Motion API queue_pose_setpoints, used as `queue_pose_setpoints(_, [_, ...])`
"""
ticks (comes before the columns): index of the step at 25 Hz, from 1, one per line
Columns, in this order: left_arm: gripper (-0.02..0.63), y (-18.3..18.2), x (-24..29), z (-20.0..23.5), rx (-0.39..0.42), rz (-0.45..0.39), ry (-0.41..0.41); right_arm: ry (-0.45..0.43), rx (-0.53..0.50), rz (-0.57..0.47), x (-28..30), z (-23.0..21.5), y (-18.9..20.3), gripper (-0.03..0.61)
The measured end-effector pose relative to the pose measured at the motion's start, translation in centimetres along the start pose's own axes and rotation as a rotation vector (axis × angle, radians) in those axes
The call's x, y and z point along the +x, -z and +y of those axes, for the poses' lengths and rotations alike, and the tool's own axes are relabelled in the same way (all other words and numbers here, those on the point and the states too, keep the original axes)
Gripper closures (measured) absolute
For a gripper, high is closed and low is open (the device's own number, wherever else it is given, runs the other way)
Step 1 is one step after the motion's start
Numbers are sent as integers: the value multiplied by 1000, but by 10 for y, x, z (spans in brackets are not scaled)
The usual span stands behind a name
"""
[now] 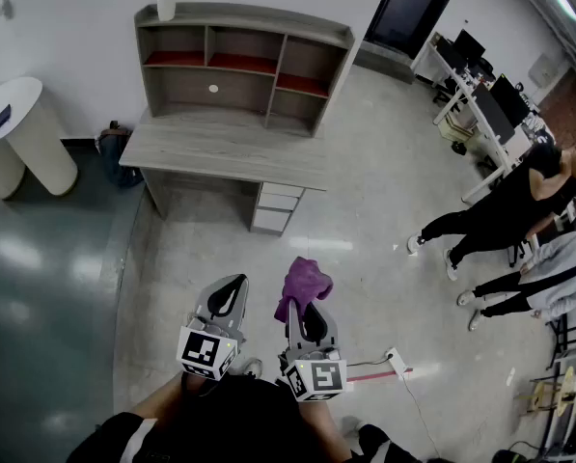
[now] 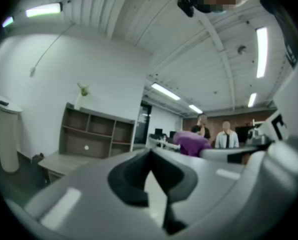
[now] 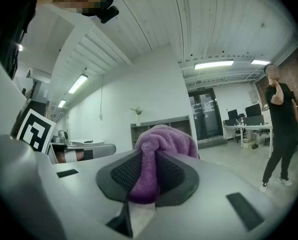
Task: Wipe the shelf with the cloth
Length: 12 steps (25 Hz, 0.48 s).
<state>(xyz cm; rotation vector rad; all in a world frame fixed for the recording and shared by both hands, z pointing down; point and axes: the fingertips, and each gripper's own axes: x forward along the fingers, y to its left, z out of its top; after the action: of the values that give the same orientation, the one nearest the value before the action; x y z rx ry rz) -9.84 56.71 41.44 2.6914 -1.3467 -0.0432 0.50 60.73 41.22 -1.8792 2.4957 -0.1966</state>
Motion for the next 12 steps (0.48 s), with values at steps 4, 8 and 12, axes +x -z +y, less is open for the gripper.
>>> queue_pose_setpoints(4, [611, -1, 0, 0, 2, 0, 0, -3, 3, -4, 0, 0, -2, 509])
queue_pose_setpoints(8, [611, -1, 2, -2, 0, 3, -3, -8, 7, -6, 0, -1, -2, 509])
queue_pose_setpoints(12, [611, 0, 4, -9, 5, 0, -1, 0, 18, -6, -5, -9, 0, 509])
